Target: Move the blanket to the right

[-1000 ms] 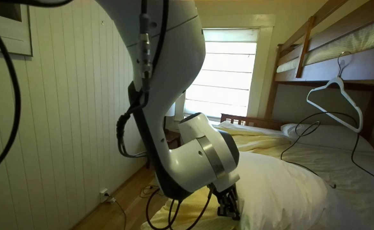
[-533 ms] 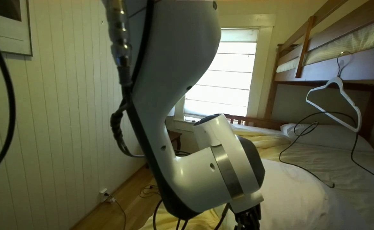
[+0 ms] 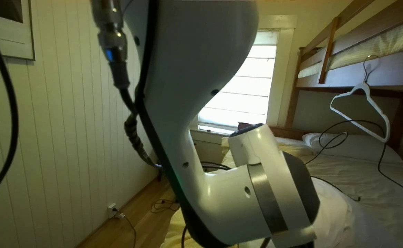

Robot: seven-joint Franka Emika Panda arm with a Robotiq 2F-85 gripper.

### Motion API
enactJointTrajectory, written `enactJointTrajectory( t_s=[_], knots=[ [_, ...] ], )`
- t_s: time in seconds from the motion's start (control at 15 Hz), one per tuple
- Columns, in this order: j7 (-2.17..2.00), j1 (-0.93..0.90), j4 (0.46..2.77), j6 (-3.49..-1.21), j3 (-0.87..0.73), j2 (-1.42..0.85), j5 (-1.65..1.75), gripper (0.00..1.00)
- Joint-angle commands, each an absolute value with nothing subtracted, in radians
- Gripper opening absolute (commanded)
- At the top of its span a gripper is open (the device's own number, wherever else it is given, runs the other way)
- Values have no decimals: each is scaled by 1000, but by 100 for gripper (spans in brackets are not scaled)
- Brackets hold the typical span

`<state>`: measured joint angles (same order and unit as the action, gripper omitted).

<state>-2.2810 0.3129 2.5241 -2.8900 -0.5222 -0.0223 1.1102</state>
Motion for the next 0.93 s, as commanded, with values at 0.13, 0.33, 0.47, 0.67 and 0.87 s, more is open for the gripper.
enactJointTrajectory(
  t_s=[0.13,0.33,0.47,0.67,0.87],
  knots=[
    [-2332,375,2514,-2883,-595,58,1161,39],
    [-2284,366,2511,-2951,-581,84,1287,59],
    [-2246,349,2519,-2996,-561,89,1310,73],
    [-2180,311,2490,-3104,-531,28,1281,94],
    [-2036,265,2487,-3165,-500,-29,1207,100]
  ],
)
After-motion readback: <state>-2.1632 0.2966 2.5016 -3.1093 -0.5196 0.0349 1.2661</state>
